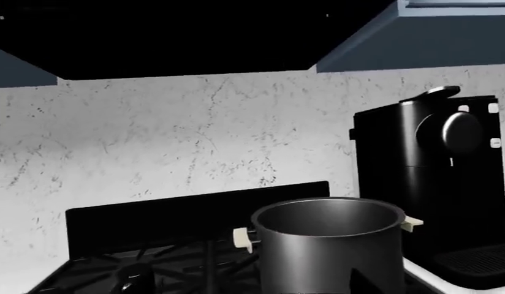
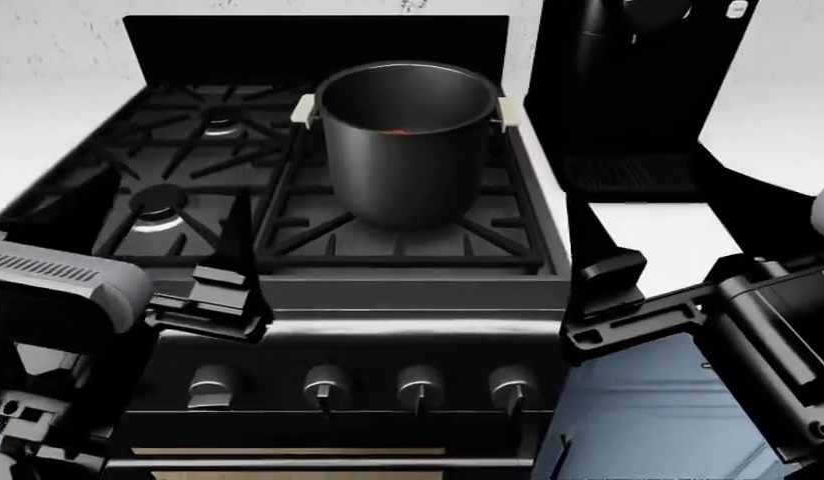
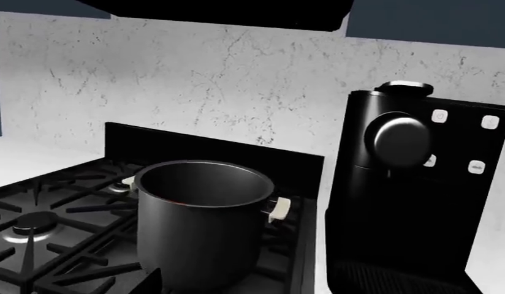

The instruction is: Frozen meat rests on a plate on the counter. Retrieve the meat and place it in a pot on a burner. Then turn the burner on.

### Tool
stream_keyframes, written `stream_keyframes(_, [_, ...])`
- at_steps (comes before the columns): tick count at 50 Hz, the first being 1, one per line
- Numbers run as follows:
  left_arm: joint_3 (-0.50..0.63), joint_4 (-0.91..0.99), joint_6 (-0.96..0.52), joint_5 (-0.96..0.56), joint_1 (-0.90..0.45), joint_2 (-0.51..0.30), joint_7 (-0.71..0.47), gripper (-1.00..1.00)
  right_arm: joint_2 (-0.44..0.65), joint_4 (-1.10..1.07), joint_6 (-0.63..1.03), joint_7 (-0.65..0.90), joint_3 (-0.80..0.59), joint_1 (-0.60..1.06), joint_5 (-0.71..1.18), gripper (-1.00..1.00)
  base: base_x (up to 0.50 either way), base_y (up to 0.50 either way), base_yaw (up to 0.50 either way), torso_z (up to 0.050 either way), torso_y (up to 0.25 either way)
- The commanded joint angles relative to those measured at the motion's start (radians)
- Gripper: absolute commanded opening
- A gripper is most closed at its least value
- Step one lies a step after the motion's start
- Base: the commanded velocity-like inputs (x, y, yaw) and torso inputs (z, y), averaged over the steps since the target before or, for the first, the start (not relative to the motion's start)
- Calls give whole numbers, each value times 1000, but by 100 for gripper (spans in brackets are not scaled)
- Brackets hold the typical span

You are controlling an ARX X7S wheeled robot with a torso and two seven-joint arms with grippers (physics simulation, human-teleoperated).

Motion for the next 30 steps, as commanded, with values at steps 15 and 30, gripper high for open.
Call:
stream_keyframes(15, [-27,49,122,260,180,-61,-19,100,-122,-104,199,72,343,-159,113,100,0,0,0,-50,0])
stream_keyframes(30, [-26,13,234,317,314,-54,-11,100,-460,-103,671,192,717,-173,386,100,0,0,0,-50,0])
